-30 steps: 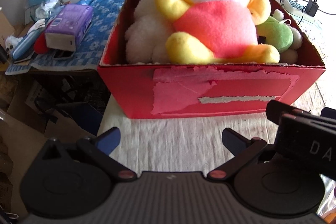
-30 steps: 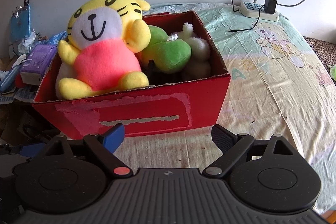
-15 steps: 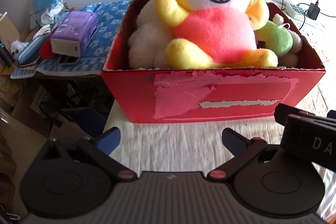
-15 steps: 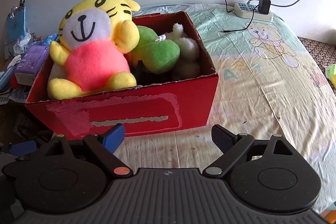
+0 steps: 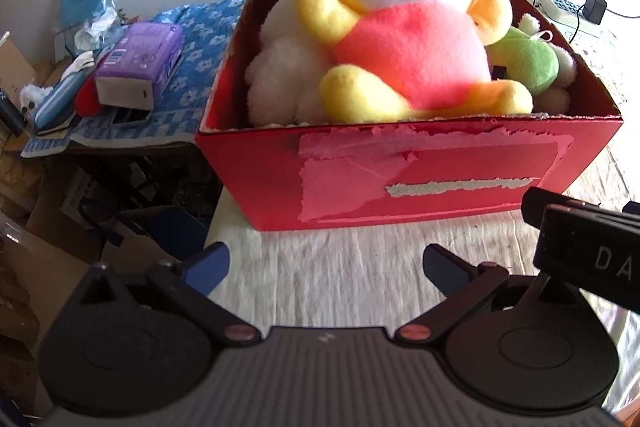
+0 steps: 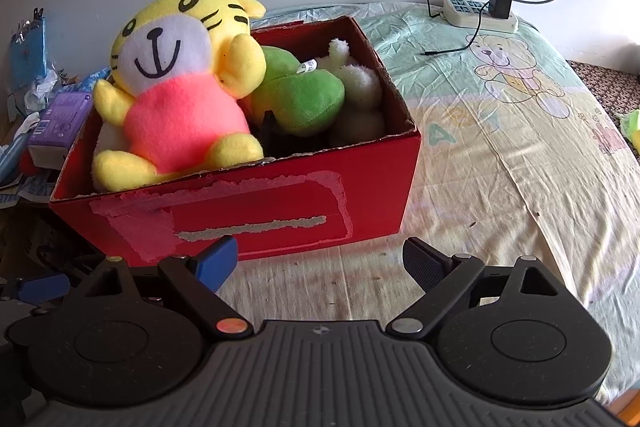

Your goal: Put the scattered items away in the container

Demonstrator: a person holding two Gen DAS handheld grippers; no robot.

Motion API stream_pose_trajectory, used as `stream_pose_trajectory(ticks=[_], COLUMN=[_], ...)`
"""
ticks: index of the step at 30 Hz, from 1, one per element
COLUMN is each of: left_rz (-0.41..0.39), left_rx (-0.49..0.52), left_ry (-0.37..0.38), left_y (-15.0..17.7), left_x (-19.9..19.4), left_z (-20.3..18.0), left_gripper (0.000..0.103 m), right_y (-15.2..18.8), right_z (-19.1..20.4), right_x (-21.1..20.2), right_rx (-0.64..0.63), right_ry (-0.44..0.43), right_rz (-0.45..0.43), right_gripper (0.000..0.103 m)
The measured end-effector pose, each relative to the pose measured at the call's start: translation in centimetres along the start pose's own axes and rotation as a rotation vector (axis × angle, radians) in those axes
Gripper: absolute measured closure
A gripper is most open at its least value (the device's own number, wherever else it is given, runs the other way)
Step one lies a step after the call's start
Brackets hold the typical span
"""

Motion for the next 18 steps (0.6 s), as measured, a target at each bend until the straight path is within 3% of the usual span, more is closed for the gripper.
stream_pose_trajectory(ticks=[18], left_rz=[-0.033], left_rx=[-0.029], left_ry=[-0.027], left_y=[-1.3], left_x=[0.0], left_z=[0.9], left_gripper=[0.0], right_y=[-0.7], right_z=[-0.6], right_x=[-0.4], right_rx=[0.005], right_ry=[0.031], right_rz=[-0.039], right_gripper=[0.011])
Point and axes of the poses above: each gripper's, at about its wrist camera, not at the fingertips, and x roughly the way its jaws point, z to its left, y to its underside, the point moved 5 cm from there along x, roughly the way its jaws point, and after that the axes turned 10 degrees about -z, right-handed, at the moved point
